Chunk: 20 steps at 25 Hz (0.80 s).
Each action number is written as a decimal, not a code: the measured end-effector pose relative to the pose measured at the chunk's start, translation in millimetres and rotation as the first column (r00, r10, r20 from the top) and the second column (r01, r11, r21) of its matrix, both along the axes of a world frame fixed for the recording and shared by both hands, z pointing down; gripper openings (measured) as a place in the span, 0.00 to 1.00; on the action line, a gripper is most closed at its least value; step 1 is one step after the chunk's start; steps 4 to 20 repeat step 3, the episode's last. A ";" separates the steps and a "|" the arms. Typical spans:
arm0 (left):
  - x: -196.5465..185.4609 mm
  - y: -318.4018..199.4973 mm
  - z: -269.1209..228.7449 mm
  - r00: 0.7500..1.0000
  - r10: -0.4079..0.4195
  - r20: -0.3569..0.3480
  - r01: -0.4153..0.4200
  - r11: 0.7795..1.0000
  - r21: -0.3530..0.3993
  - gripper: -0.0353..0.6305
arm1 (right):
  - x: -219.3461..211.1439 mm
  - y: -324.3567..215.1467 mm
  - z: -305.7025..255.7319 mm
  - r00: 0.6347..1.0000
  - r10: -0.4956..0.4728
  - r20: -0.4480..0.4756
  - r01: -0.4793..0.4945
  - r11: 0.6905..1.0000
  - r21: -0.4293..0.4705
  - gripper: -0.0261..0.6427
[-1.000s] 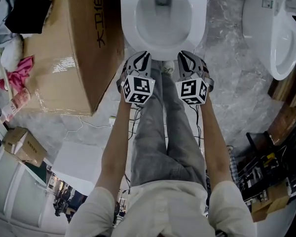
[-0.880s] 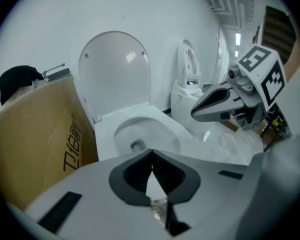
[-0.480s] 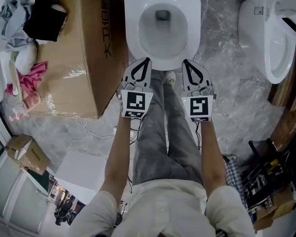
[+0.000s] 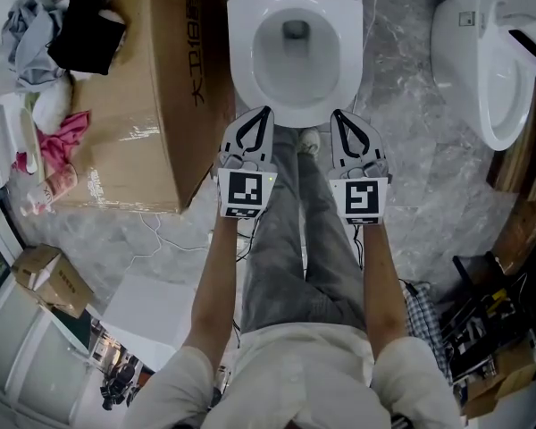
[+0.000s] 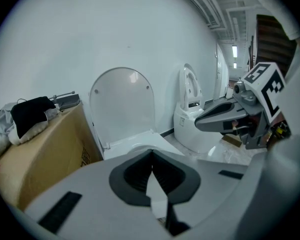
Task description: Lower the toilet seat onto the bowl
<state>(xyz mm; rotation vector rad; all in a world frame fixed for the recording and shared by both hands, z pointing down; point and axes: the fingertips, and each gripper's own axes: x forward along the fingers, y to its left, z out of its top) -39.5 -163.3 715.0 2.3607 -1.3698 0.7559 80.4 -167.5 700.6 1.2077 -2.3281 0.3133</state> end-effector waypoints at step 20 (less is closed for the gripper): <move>-0.3 0.2 -1.9 1.000 0.001 -0.001 -0.001 1.000 0.004 0.07 | 0.3 -1.0 -2.0 1.000 0.003 -0.004 -0.003 1.000 0.005 0.05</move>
